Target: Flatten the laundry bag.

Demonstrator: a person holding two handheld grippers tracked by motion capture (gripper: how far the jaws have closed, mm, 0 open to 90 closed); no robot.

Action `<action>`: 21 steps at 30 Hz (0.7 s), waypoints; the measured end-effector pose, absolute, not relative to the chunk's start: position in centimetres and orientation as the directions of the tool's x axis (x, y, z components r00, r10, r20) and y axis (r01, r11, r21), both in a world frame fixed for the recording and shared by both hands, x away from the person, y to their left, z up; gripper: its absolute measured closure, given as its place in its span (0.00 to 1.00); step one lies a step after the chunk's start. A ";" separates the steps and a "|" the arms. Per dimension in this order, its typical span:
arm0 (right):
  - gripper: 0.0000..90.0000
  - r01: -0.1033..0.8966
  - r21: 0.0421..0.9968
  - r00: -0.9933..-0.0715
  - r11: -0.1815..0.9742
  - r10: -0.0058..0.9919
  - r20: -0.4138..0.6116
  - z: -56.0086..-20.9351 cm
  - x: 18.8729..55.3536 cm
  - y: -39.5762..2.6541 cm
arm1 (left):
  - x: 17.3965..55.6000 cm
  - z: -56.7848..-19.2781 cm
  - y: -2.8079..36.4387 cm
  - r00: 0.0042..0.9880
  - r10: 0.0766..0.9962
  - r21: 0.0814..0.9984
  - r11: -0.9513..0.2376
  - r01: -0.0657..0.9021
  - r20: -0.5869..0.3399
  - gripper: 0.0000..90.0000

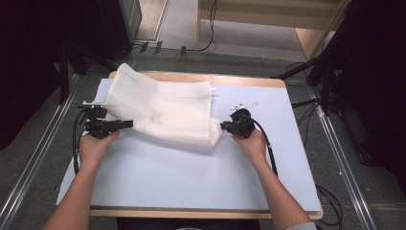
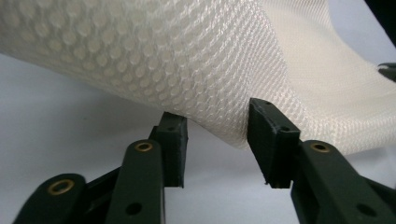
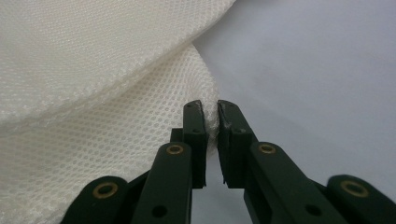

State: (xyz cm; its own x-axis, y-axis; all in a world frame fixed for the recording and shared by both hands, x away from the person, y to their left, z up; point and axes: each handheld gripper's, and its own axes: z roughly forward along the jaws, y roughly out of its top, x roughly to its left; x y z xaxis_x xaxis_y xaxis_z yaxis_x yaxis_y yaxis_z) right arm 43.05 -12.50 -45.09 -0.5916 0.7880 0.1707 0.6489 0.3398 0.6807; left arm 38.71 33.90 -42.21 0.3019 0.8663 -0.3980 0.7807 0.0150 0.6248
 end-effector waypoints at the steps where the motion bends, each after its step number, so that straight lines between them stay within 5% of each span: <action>1: 0.94 0.652 0.679 -0.586 0.338 0.792 0.169 -45.0 43.0 -12.8 | 38.7 -42.1 33.7 0.308 0.868 0.625 0.002 0.781 -0.389 0.62; 8: 0.94 0.668 0.665 -0.561 0.334 0.813 0.155 -44.8 42.8 -16.1 | 38.4 -41.6 33.9 0.322 0.876 0.647 -0.014 0.762 -0.360 0.52; 21: 0.94 0.691 0.660 -0.521 0.294 0.835 0.174 -45.1 40.0 -21.6 | 39.6 -42.3 32.3 0.350 0.860 0.623 -0.048 0.781 -0.372 0.55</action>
